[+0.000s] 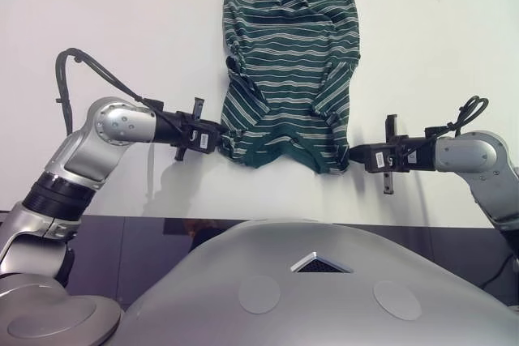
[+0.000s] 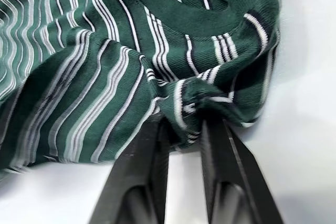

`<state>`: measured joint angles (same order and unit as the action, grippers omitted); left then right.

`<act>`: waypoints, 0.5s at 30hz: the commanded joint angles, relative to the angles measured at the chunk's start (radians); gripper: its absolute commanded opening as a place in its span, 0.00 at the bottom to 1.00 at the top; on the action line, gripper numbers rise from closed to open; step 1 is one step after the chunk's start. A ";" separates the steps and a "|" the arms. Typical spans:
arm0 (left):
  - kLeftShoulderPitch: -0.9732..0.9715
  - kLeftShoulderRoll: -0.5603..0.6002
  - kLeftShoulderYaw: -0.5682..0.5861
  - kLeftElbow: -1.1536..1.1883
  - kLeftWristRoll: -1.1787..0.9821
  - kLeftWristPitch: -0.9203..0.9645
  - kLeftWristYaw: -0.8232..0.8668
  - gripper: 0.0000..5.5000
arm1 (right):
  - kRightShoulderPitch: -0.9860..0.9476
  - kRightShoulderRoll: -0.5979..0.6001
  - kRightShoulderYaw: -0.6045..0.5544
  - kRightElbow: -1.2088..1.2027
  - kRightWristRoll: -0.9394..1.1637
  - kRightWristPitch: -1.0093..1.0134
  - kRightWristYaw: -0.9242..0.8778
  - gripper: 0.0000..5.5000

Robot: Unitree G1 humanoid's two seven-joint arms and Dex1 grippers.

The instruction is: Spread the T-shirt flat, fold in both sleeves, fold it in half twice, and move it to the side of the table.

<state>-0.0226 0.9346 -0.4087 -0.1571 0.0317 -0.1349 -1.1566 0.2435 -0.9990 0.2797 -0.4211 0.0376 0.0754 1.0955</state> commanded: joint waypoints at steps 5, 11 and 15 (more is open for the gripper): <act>0.138 0.198 0.111 -0.258 -0.354 0.477 -0.215 0.00 | 0.047 -0.084 -0.124 -0.330 0.454 0.523 0.062 0.00; -0.182 -0.072 0.247 0.008 -0.531 0.779 0.020 0.00 | -0.246 0.146 -0.296 0.124 0.663 0.719 -0.111 0.00; -0.451 -0.287 0.221 0.354 -0.396 0.765 0.252 0.00 | -0.508 0.341 -0.318 0.511 0.609 0.705 -0.284 0.00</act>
<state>-0.3543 0.7305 -0.1759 0.0545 -0.4319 0.6475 -0.9927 -0.1517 -0.7299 -0.0291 -0.0493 0.6901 0.7961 0.8766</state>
